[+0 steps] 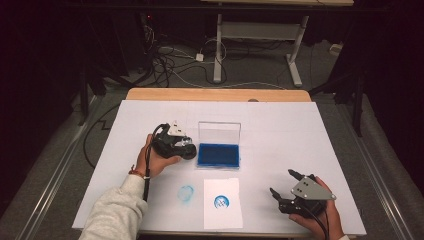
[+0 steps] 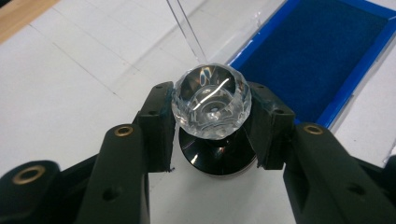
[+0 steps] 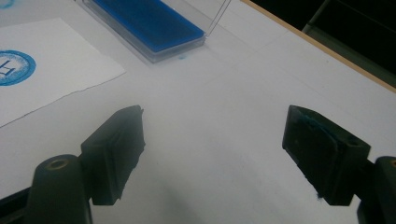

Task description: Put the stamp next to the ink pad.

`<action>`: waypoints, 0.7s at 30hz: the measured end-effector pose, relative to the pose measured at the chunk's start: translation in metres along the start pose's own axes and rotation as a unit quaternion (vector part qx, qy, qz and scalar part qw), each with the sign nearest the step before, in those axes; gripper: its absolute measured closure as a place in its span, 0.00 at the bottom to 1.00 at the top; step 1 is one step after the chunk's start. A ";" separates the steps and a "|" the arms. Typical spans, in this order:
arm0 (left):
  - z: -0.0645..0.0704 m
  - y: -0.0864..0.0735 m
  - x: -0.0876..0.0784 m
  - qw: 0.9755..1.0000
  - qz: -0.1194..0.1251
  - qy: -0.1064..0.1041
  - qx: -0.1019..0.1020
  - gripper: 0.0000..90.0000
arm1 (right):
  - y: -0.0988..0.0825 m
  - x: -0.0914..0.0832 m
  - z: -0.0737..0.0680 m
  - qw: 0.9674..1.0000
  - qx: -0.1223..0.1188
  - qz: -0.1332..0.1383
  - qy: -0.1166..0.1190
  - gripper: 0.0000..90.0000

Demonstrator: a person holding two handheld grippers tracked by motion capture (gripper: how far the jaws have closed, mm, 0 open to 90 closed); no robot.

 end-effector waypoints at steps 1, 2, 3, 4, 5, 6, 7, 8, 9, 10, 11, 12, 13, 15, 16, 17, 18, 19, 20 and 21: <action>0.000 0.000 0.000 1.000 0.001 -0.001 0.001 0.60 | 0.000 0.000 0.000 1.000 0.001 -0.001 0.001 0.23; 0.001 0.000 0.000 1.000 0.001 0.001 0.003 0.60 | 0.000 0.000 0.000 1.000 -0.001 -0.001 0.001 0.23; 0.001 0.000 0.000 1.000 0.000 0.004 0.004 0.60 | 0.000 0.001 0.000 1.000 -0.002 -0.003 0.002 0.23; 0.001 0.000 0.000 1.000 -0.001 0.005 0.004 0.60 | -0.001 0.001 -0.001 1.000 -0.002 -0.003 0.003 0.23; 0.000 -0.001 0.000 1.000 0.000 0.005 0.003 0.60 | -0.001 0.001 -0.001 1.000 -0.002 -0.004 0.003 0.23; 0.000 -0.002 0.001 1.000 0.003 0.000 0.001 0.60 | -0.001 0.001 -0.001 1.000 -0.003 -0.004 0.004 0.23; 0.001 -0.002 0.002 1.000 0.004 -0.002 0.002 0.60 | -0.001 0.001 -0.001 1.000 -0.003 -0.004 0.004 0.23; 0.002 -0.003 0.003 1.000 0.002 -0.004 0.005 0.60 | -0.001 0.001 -0.001 1.000 -0.004 -0.004 0.004 0.23; 0.004 -0.004 0.005 1.000 0.001 0.001 0.007 0.60 | -0.001 0.001 -0.001 1.000 -0.004 -0.004 0.005 0.23; 0.005 -0.004 0.006 1.000 -0.004 0.008 0.012 0.59 | -0.001 0.001 -0.001 1.000 -0.004 -0.004 0.004 0.23; 0.005 -0.004 0.007 1.000 -0.003 0.011 0.013 0.59 | -0.001 0.001 -0.001 1.000 -0.003 -0.004 0.004 0.23; 0.005 -0.004 0.007 1.000 -0.001 0.009 0.011 0.59 | -0.001 0.001 -0.001 1.000 -0.002 -0.004 0.005 0.23; 0.005 -0.004 0.006 1.000 0.000 0.009 0.011 0.59 | -0.001 0.001 -0.001 1.000 -0.002 -0.003 0.005 0.23; 0.005 -0.005 0.006 1.000 0.004 0.007 0.009 0.59 | 0.000 0.001 -0.002 1.000 -0.004 -0.001 0.007 0.24; 0.005 -0.006 0.005 1.000 0.006 0.007 0.008 0.58 | 0.000 0.000 -0.002 1.000 -0.004 -0.002 0.007 0.24; 0.005 -0.006 0.005 1.000 0.009 0.006 0.006 0.58 | 0.000 0.000 -0.002 1.000 -0.004 0.000 0.008 0.24; 0.005 -0.006 0.005 1.000 0.011 0.005 0.007 0.57 | 0.000 0.000 -0.002 1.000 -0.005 0.001 0.008 0.24; 0.006 -0.006 0.005 1.000 0.009 0.008 0.010 0.57 | 0.000 0.001 -0.002 1.000 -0.004 -0.001 0.008 0.24; 0.007 -0.006 0.004 1.000 0.008 0.011 0.011 0.57 | 0.000 0.001 -0.002 1.000 -0.004 0.000 0.009 0.24; 0.007 -0.006 0.003 1.000 0.012 0.009 0.012 0.57 | 0.000 0.001 -0.002 1.000 -0.004 -0.001 0.009 0.24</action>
Point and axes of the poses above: each handheld gripper's, and its own axes: x roughly forward along the jaws, y roughly out of its top, z roughly to its right, the point moved 1 cm from there along x, roughly forward along the jaws, and after that the axes turned 15 degrees about -y, right-handed, at the moved point
